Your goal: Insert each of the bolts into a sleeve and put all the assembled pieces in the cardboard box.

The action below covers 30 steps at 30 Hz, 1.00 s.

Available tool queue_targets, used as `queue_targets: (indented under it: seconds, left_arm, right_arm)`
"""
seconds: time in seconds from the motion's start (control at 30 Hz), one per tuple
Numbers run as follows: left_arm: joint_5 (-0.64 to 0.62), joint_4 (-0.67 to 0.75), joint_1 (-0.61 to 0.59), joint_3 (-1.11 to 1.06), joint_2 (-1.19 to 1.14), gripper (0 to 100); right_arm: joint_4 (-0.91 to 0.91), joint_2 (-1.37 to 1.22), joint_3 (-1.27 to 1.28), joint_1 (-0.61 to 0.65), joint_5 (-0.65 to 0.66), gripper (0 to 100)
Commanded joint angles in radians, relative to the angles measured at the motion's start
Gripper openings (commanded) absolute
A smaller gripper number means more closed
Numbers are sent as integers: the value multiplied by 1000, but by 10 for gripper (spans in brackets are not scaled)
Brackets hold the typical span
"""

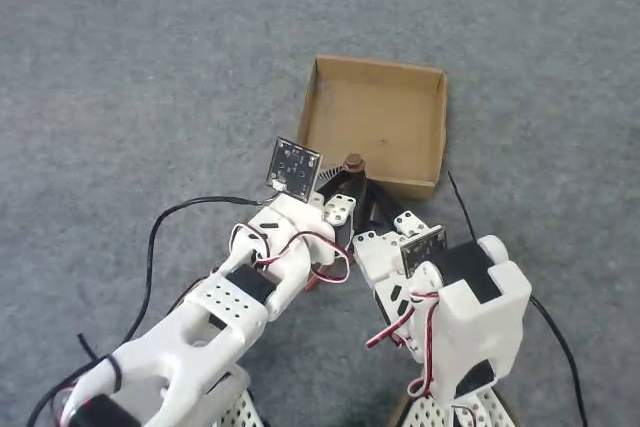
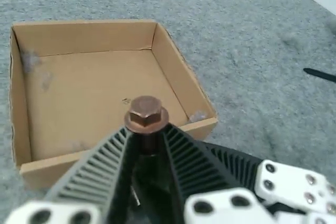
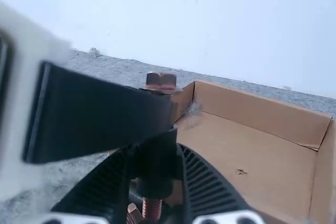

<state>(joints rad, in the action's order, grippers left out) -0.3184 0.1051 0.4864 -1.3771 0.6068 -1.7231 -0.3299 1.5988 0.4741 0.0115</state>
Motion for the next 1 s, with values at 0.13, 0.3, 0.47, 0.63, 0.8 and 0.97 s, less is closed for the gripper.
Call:
queue_targets:
  seconds: [0.13, 0.3, 0.47, 0.63, 0.8, 0.97]
  left_arm:
    - [9, -11, -3, -10, 25, 151]
    - [9, -11, -3, -10, 25, 152]
    - [9, -8, 0, -7, 25, 152]
    - [9, -6, 60, -5, 25, 152]
    - [9, -6, 104, -5, 25, 152]
    - [9, -6, 104, -7, 26, 152]
  right_arm:
    - [-36, 48, -17, -54, 9, 6]
    - [-36, 48, -17, -54, 9, 6]
    - [-36, 48, -17, -53, 9, 6]
    - [-36, 48, -18, -53, 9, 6]
    - [-35, 47, -25, -53, 9, 6]
    - [-35, 47, -25, -53, 9, 6]
